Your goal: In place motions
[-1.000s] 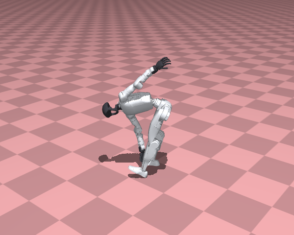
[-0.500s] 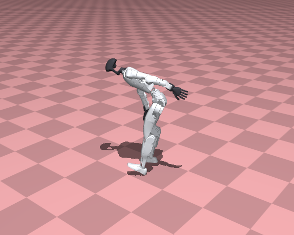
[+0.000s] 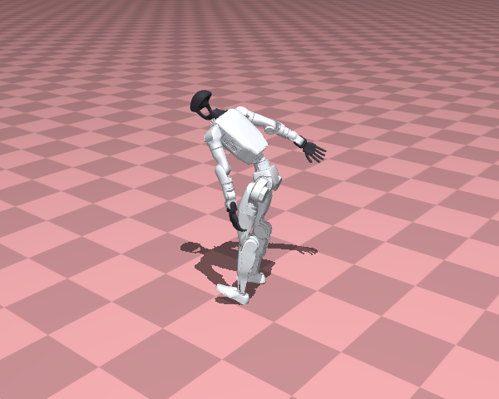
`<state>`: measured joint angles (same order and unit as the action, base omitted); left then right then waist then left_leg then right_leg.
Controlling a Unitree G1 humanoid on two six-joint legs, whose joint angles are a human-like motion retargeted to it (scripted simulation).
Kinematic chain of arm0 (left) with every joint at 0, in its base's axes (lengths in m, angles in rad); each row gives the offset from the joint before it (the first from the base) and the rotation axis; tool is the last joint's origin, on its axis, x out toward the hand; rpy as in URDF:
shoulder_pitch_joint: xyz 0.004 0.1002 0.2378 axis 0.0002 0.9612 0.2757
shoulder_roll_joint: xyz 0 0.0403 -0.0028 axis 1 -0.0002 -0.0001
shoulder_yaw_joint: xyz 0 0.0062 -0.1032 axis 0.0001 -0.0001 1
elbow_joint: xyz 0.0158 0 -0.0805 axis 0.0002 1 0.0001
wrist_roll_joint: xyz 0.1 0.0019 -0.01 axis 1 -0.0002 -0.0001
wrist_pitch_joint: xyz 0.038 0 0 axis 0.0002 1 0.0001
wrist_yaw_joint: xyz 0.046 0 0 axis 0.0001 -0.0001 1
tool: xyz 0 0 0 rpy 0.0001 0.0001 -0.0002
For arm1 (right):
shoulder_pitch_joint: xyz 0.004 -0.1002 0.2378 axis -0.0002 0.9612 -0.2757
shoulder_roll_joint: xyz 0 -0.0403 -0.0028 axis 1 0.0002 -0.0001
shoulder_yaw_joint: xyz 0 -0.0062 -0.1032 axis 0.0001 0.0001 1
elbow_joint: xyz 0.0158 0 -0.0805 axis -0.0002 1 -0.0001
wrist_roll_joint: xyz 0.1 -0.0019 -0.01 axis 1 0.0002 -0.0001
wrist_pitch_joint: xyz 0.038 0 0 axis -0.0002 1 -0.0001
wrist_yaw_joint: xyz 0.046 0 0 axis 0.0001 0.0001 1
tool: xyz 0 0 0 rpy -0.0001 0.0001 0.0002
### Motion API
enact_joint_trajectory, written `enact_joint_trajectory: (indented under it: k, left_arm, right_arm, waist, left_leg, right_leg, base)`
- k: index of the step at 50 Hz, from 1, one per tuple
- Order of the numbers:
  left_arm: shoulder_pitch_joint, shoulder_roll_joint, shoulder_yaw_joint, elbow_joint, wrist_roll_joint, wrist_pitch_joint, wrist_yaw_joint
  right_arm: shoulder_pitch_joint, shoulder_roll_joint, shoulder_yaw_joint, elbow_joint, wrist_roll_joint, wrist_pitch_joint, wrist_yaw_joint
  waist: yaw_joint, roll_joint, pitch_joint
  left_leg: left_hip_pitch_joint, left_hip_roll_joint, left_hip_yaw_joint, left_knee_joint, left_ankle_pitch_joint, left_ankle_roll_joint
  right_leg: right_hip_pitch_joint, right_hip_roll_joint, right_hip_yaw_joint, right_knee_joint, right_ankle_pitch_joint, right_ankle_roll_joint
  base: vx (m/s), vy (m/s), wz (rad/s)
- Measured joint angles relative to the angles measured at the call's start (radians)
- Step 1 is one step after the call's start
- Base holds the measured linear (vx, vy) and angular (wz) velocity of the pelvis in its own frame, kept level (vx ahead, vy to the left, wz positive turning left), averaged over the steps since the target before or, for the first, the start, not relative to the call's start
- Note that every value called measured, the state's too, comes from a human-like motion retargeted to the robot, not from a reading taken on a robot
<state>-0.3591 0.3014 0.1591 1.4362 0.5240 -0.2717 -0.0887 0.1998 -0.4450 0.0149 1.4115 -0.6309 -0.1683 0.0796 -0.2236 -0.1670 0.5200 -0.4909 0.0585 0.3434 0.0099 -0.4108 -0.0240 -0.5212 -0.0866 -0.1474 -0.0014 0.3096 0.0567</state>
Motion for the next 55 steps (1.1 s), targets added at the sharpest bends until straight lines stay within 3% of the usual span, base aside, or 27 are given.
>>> enact_joint_trajectory:
  k: [5, 12, 15, 20, 25, 34, 45, 55]
  left_arm:
    - [-0.115, 0.023, 0.055, -0.046, -0.023, 0.013, 0.046]
    - [-0.258, 0.116, 0.077, -0.118, -0.025, 0.039, 0.083]
    - [-0.308, 0.150, 0.081, -0.156, -0.028, 0.040, 0.101]
    - [-0.400, 0.201, 0.038, -0.216, -0.047, 0.045, 0.127]
    - [-0.429, 0.345, 0.030, -0.270, 0.059, 0.044, 0.191]
    - [-0.428, 0.566, 0.130, -0.268, 0.109, 0.073, 0.256]
    - [-0.478, 0.558, 0.139, -0.278, 0.139, 0.079, 0.222]
    - [-0.464, 0.528, 0.140, -0.289, 0.029, 0.073, 0.236]
  right_arm:
    - [0.050, -0.022, -0.037, 0.072, 0.077, -0.011, -0.065]
    - [0.102, -0.077, -0.151, 0.199, 0.372, -0.052, 0.002]
    - [0.123, -0.116, -0.191, 0.228, 0.486, -0.062, 0.031]
    - [0.144, -0.135, -0.326, 0.237, 0.600, -0.096, -0.042]
    - [0.090, -0.142, -0.399, 0.203, 0.668, -0.141, -0.019]
    - [-0.082, -0.146, -0.284, 0.204, 0.713, -0.165, -0.041]
    - [-0.103, -0.116, -0.273, 0.223, 0.728, -0.172, -0.058]
    - [-0.094, -0.134, -0.276, 0.218, 0.721, -0.170, -0.104]
  waist:
    - [-0.089, 0.001, 0.000]
    - [-0.173, 0.020, 0.000]
    - [-0.171, 0.029, 0.000]
    - [-0.149, 0.062, 0.000]
    - [-0.211, 0.040, 0.000]
    - [-0.389, -0.081, 0.000]
    - [-0.422, -0.126, 0.000]
    - [-0.375, -0.081, 0.000]
  left_leg:
    - [-0.103, 0.025, 0.023, -0.005, 0.015, 0.002]
    - [-0.290, 0.056, 0.062, -0.015, 0.037, 0.000]
    - [-0.373, 0.072, 0.079, -0.014, 0.042, -0.001]
    - [-0.520, 0.092, 0.094, -0.013, 0.050, 0.006]
    - [-0.639, 0.113, 0.102, -0.009, 0.052, 0.016]
    - [-0.761, 0.141, 0.149, -0.014, 0.028, 0.018]
    - [-0.824, 0.149, 0.151, 0.005, 0.007, 0.021]
    - [-0.809, 0.128, 0.089, 0.016, 0.012, 0.026]
  right_leg:
    - [-0.118, 0.030, 0.028, -0.005, 0.024, -0.013]
    - [-0.327, 0.065, 0.066, -0.020, 0.062, -0.029]
    - [-0.421, 0.084, 0.082, -0.030, 0.083, -0.033]
    - [-0.579, 0.115, 0.096, -0.041, 0.110, -0.038]
    - [-0.707, 0.149, 0.110, -0.043, 0.125, -0.045]
    - [-0.872, 0.200, 0.156, -0.037, 0.136, -0.056]
    - [-0.950, 0.223, 0.168, -0.020, 0.135, -0.066]
    - [-0.912, 0.198, 0.170, -0.022, 0.135, -0.059]
  base:
    - [-0.28, 0.08, -0.31]
    - [-0.24, 0.11, -0.28]
    - [-0.18, 0.03, -0.43]
    - [-0.04, 0.00, -0.32]
    - [0.11, 0.10, -0.32]
    - [0.16, 0.17, -0.49]
    - [0.02, 0.01, -0.17]
    - [-0.02, 0.00, 0.23]
